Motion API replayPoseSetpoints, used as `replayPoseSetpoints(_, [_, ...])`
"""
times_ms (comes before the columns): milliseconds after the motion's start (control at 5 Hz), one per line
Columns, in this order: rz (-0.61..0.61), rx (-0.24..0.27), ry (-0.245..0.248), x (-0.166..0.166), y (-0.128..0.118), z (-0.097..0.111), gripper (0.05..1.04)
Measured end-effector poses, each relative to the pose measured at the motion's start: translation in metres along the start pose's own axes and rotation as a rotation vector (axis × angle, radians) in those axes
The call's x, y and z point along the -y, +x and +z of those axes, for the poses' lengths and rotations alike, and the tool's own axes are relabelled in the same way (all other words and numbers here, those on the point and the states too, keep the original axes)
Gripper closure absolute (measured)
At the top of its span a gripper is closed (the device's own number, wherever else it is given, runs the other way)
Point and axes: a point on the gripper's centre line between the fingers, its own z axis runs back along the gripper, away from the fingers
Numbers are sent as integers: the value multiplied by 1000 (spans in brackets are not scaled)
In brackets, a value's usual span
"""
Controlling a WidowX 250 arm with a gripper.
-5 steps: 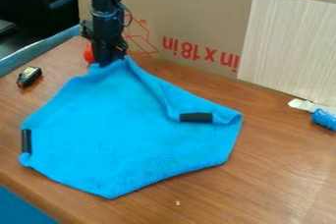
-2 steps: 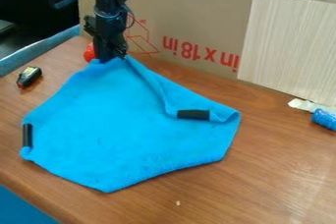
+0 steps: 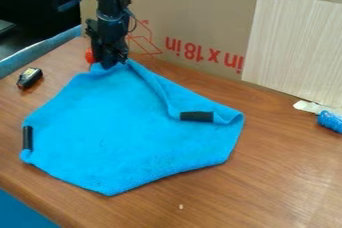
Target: Unfold the cloth from bottom right to top left
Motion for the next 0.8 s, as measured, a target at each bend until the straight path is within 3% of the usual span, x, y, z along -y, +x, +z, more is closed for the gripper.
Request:
replayPoseSetpoints(200, [0,-24,-10,5,-7,-4,306])
replayPoseSetpoints(400, [24,-9,38,0,-10,13,88])
replayPoseSetpoints(600, [50,2,89,-8,-16,37,82])
replayPoseSetpoints(800, [56,24,95,-13,-23,65,82])
